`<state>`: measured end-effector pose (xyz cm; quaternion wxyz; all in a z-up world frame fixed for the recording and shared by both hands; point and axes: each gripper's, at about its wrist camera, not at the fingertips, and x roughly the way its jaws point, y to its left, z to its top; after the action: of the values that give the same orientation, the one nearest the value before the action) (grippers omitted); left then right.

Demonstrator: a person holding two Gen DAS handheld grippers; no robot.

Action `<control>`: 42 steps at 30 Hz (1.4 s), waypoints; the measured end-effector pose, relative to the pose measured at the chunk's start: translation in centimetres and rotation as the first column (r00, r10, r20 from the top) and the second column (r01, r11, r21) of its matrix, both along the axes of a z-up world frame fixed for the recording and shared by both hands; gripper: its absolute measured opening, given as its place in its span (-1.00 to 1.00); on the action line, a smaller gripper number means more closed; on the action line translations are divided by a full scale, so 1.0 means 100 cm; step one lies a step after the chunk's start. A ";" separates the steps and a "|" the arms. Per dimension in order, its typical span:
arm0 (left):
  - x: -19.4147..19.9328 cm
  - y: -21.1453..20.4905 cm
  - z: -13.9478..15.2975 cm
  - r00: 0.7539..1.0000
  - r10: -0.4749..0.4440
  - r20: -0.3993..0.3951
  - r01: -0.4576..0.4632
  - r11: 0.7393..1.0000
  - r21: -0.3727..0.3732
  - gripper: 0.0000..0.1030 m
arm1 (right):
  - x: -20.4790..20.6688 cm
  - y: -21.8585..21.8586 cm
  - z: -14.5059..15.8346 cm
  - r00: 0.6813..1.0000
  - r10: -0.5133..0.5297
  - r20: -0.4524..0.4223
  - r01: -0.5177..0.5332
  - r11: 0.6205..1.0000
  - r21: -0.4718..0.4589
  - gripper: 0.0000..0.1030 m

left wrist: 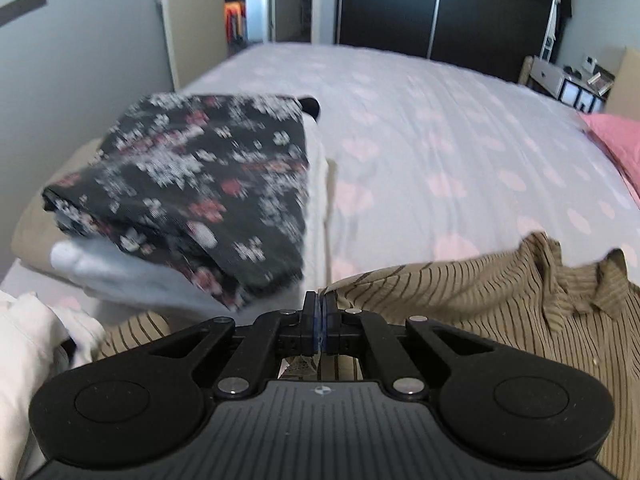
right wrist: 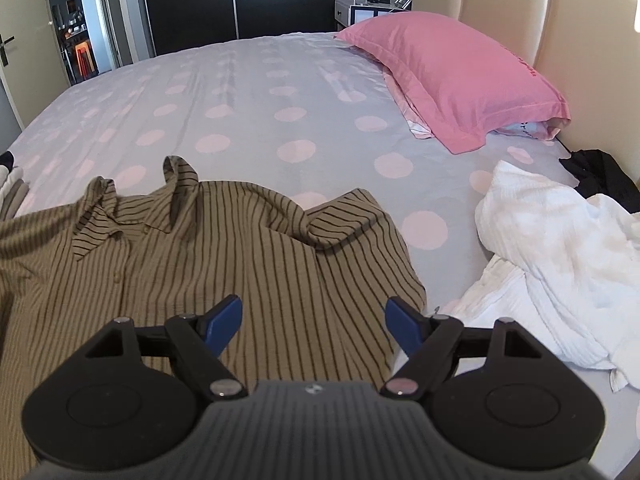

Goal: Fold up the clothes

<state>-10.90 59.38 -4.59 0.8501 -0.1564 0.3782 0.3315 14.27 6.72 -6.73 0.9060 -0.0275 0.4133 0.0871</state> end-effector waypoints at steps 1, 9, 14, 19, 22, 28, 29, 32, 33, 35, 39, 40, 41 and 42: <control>0.000 0.001 -0.001 1.000 -0.001 -0.004 0.001 1.000 0.007 -0.97 | 0.002 -0.003 -0.003 1.000 -0.004 -0.002 0.004 1.000 -0.002 0.57; 0.000 -0.004 -0.007 0.999 -0.013 -0.035 0.013 1.000 0.015 -0.64 | 0.018 -0.037 -0.017 0.996 -0.086 -0.002 0.086 0.996 0.022 0.57; 0.002 -0.011 -0.013 0.997 -0.036 -0.072 0.037 0.999 0.015 -0.53 | 0.026 -0.064 -0.030 0.987 -0.158 -0.027 0.159 0.984 0.080 0.34; 0.004 -0.017 -0.024 0.989 -0.063 -0.135 0.066 0.997 0.024 -0.52 | 0.038 -0.089 -0.044 0.967 -0.244 -0.068 0.253 0.952 0.170 0.21; 0.005 -0.019 -0.029 0.985 -0.069 -0.157 0.074 0.997 0.027 -0.52 | 0.051 -0.095 -0.053 0.964 -0.259 -0.066 0.267 0.948 0.175 0.20; 0.008 -0.021 -0.042 0.973 -0.081 -0.215 0.090 0.995 0.032 -0.52 | 0.087 -0.113 -0.083 0.939 -0.317 -0.135 0.338 0.923 0.182 0.19; 0.009 -0.021 -0.044 0.970 -0.087 -0.227 0.098 0.995 0.037 -0.52 | 0.092 -0.117 -0.090 0.932 -0.326 -0.156 0.352 0.917 0.188 0.19; 0.012 -0.024 -0.050 0.961 -0.102 -0.258 0.122 0.991 0.063 -0.52 | 0.105 -0.127 -0.109 0.911 -0.352 -0.213 0.395 0.893 0.215 0.11; 0.013 -0.024 -0.051 0.959 -0.104 -0.265 0.125 0.990 0.063 -0.52 | 0.108 -0.129 -0.114 0.907 -0.353 -0.228 0.402 0.887 0.226 0.09; 0.014 -0.024 -0.055 0.956 -0.107 -0.275 0.128 0.990 0.058 -0.52 | 0.114 -0.129 -0.124 0.903 -0.347 -0.254 0.407 0.880 0.245 0.05; 0.018 -0.026 -0.063 0.945 -0.118 -0.304 0.141 0.988 0.055 -0.52 | 0.121 -0.116 -0.134 0.910 -0.307 -0.278 0.376 0.894 0.242 -0.64; 0.019 -0.027 -0.065 0.943 -0.122 -0.311 0.146 0.988 0.055 -0.52 | 0.121 -0.111 -0.133 0.916 -0.296 -0.272 0.360 0.905 0.227 -0.78; 0.019 -0.028 -0.067 0.940 -0.126 -0.318 0.151 0.987 0.055 -0.52 | 0.121 -0.106 -0.132 0.921 -0.284 -0.265 0.343 0.915 0.212 -0.90; 0.020 -0.028 -0.068 0.937 -0.130 -0.324 0.156 0.986 0.054 -0.52 | 0.122 -0.101 -0.131 0.927 -0.272 -0.260 0.327 0.925 0.196 -0.96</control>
<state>-8.92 56.55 -11.43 0.8049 -0.0393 0.5079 0.3044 26.46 -3.39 -19.86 0.8520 0.1542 0.5003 -0.0022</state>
